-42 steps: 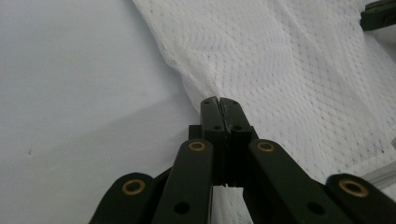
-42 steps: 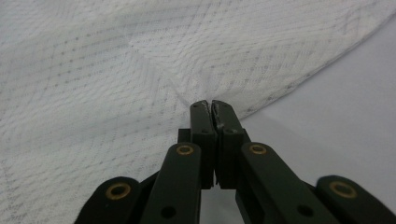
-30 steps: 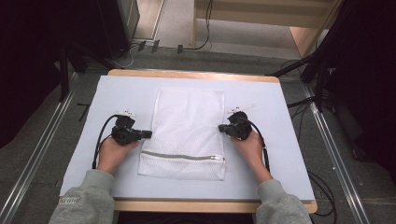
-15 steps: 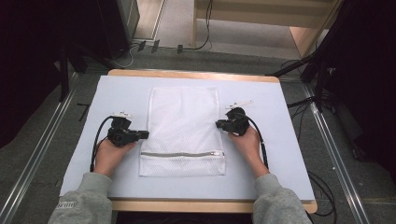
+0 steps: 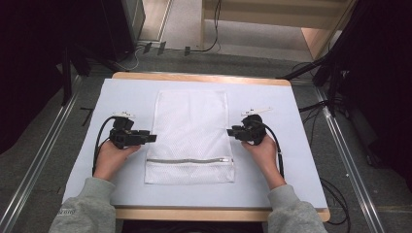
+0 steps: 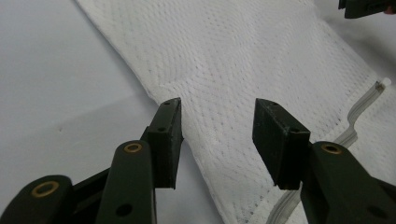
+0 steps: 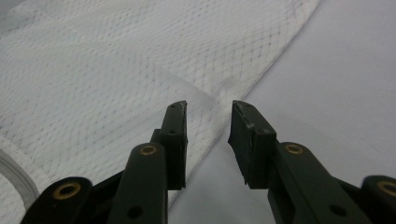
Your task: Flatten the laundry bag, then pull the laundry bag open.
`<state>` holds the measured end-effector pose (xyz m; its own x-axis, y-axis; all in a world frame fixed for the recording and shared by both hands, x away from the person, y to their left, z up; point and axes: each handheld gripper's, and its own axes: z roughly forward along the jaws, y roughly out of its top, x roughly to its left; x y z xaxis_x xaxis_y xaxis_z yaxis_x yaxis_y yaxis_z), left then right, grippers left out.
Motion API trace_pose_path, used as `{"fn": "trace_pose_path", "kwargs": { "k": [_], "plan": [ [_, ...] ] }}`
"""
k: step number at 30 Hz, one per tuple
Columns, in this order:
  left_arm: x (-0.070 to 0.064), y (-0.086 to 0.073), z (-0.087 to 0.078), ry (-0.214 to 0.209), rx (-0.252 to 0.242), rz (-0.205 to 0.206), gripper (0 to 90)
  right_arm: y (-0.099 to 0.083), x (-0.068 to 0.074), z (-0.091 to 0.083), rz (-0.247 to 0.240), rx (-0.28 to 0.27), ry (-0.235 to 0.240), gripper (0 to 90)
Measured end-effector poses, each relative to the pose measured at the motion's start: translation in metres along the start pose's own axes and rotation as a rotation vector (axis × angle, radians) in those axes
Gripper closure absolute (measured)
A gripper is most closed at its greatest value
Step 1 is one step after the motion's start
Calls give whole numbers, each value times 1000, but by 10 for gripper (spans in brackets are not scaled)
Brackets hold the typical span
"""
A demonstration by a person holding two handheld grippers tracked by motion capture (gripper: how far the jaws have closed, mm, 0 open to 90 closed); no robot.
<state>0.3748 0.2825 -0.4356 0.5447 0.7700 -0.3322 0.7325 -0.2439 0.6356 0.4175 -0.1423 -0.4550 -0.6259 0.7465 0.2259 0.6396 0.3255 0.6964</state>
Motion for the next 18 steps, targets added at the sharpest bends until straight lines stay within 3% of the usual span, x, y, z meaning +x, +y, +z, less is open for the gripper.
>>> {"fn": "trace_pose_path", "kwargs": {
  "k": [13,18],
  "plan": [
    [-10,7,5,-38,13,39,455,-12,10,-10,0,2,14,694],
    [-19,8,7,-54,16,74,428,-16,15,-18,-8,-5,23,706]
  ]
}}
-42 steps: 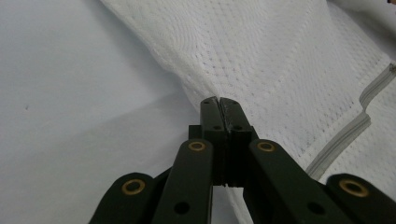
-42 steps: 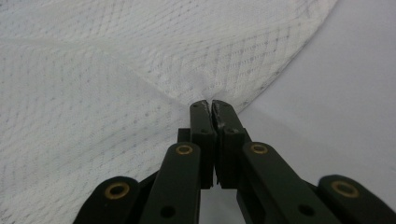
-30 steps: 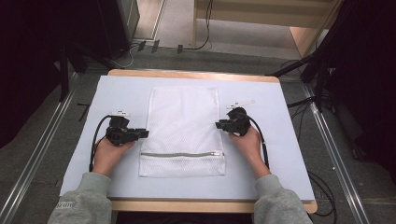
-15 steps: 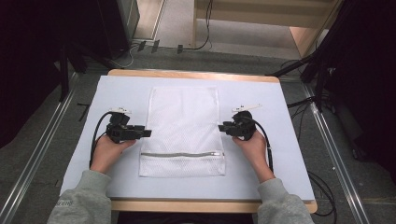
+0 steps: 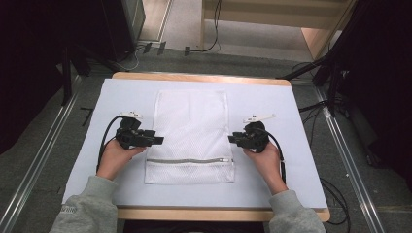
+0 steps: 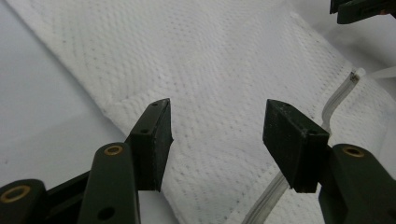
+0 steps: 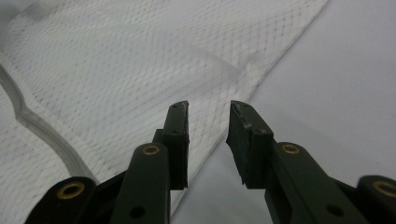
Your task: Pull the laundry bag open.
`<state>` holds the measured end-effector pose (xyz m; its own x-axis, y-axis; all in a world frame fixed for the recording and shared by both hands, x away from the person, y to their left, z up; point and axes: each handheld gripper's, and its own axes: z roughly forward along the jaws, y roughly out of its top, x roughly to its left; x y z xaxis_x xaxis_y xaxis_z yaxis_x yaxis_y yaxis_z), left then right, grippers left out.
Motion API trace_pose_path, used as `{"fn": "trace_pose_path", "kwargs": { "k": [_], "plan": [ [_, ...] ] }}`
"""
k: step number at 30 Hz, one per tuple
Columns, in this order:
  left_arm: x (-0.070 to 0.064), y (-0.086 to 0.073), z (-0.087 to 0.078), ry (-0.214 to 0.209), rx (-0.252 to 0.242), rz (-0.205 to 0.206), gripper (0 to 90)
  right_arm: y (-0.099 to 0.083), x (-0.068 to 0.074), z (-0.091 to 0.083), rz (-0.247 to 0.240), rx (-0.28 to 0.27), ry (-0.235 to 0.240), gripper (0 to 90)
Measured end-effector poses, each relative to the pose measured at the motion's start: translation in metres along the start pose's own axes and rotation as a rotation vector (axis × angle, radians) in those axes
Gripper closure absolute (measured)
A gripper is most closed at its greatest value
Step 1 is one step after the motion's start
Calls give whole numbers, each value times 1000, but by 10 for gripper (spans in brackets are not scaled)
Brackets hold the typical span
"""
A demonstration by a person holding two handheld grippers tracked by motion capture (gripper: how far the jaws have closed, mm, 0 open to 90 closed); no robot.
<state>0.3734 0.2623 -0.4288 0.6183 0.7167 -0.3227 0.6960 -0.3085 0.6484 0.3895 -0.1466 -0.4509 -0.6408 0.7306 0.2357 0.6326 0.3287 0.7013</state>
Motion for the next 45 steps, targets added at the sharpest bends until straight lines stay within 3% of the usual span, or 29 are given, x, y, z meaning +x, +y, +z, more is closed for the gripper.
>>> {"fn": "trace_pose_path", "kwargs": {
  "k": [9,17,29,34,45],
  "plan": [
    [-13,4,1,-16,-5,43,412,-11,14,-10,-3,4,32,780],
    [-26,9,6,-35,2,77,412,-20,23,-12,-1,46,56,900],
    [-45,17,23,-80,28,121,409,-31,36,-9,-3,76,56,900],
    [-50,20,29,-86,38,135,410,-37,35,-2,14,104,52,900],
    [-54,23,40,-98,57,155,414,-43,38,-4,17,98,53,900]
  ]
}}
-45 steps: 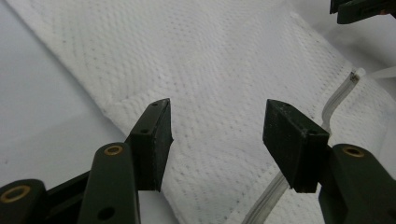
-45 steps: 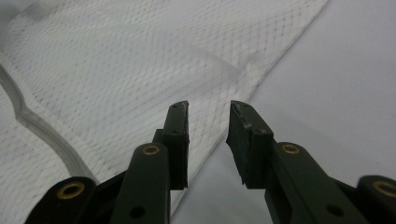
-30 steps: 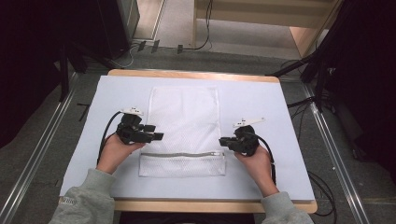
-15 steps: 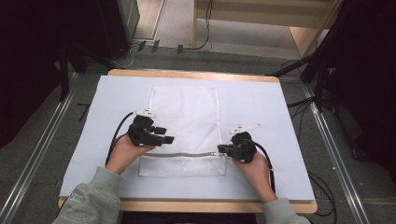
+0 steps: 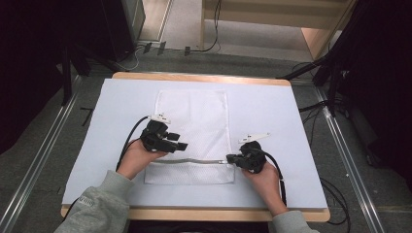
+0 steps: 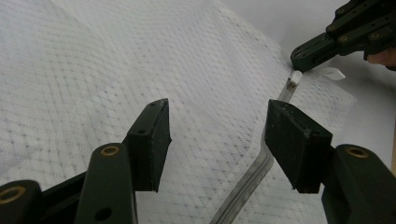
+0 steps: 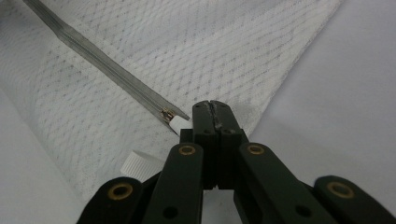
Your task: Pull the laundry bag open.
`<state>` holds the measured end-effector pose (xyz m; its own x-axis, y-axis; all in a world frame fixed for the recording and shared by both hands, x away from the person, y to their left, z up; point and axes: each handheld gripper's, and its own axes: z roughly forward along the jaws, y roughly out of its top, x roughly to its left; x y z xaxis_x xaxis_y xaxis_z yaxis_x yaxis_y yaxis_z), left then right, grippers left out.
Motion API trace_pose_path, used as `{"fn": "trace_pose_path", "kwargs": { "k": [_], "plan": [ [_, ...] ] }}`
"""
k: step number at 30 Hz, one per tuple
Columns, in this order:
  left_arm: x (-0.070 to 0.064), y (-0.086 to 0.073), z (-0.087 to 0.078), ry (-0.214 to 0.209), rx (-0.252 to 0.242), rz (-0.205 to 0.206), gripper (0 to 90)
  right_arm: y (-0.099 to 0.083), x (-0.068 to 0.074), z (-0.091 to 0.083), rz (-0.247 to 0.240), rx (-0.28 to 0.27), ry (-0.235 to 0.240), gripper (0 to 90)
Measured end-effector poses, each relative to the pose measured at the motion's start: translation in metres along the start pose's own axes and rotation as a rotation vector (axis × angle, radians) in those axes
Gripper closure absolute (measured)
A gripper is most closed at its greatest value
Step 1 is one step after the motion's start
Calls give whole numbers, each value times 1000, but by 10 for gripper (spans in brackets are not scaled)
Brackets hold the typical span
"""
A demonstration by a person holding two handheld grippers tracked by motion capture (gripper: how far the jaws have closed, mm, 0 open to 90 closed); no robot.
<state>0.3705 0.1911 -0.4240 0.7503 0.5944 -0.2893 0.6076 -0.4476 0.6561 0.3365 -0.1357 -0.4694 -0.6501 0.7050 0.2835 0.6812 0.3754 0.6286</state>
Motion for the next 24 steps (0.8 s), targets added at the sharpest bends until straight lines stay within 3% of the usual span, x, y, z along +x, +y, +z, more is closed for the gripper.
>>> {"fn": "trace_pose_path", "kwargs": {
  "k": [17,20,24],
  "plan": [
    [-2,1,7,-2,16,9,419,-3,7,-1,-1,15,33,900],
    [-3,1,8,-2,14,7,421,-4,7,1,-19,18,28,900],
    [-2,1,9,-1,21,12,422,-3,5,3,1,10,30,900]
  ]
}}
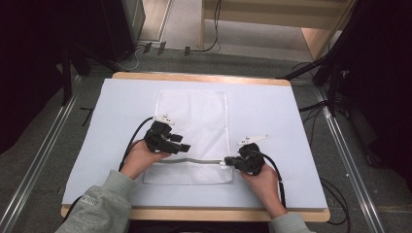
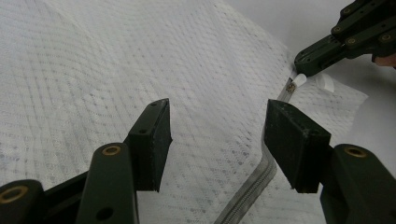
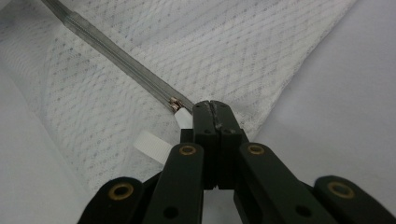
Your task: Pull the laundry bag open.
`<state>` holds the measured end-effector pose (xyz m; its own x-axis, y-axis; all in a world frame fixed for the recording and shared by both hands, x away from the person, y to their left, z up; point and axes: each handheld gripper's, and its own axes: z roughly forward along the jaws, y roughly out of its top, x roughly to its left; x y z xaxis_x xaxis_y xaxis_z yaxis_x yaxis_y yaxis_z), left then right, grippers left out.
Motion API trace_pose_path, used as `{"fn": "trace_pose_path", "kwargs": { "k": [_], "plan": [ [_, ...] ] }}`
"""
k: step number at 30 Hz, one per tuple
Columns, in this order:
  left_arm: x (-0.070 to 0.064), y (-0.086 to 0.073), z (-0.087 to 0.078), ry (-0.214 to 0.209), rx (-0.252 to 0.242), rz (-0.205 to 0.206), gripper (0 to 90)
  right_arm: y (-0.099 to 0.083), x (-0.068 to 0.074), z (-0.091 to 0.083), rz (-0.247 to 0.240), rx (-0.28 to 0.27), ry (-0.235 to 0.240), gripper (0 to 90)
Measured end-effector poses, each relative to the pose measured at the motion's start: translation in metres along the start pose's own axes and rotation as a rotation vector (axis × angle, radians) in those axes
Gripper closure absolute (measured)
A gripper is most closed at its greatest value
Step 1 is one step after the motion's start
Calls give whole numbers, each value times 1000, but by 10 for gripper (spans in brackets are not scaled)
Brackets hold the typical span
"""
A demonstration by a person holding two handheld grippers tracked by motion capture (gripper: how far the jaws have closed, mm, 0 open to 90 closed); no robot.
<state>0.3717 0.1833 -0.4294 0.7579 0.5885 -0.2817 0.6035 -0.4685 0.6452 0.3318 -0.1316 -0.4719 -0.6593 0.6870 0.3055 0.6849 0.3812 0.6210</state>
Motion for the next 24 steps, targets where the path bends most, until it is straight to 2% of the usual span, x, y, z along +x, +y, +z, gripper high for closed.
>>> {"fn": "trace_pose_path", "kwargs": {
  "k": [4,9,15,24],
  "plan": [
    [-1,0,1,-2,1,-2,423,0,2,1,9,5,35,900],
    [-1,0,1,1,5,1,423,-3,11,2,-9,23,63,900],
    [-3,0,1,-7,1,5,431,0,23,4,-62,0,36,900],
    [-15,5,6,-49,-3,13,488,1,14,-5,-61,-31,-4,900]
  ]
}}
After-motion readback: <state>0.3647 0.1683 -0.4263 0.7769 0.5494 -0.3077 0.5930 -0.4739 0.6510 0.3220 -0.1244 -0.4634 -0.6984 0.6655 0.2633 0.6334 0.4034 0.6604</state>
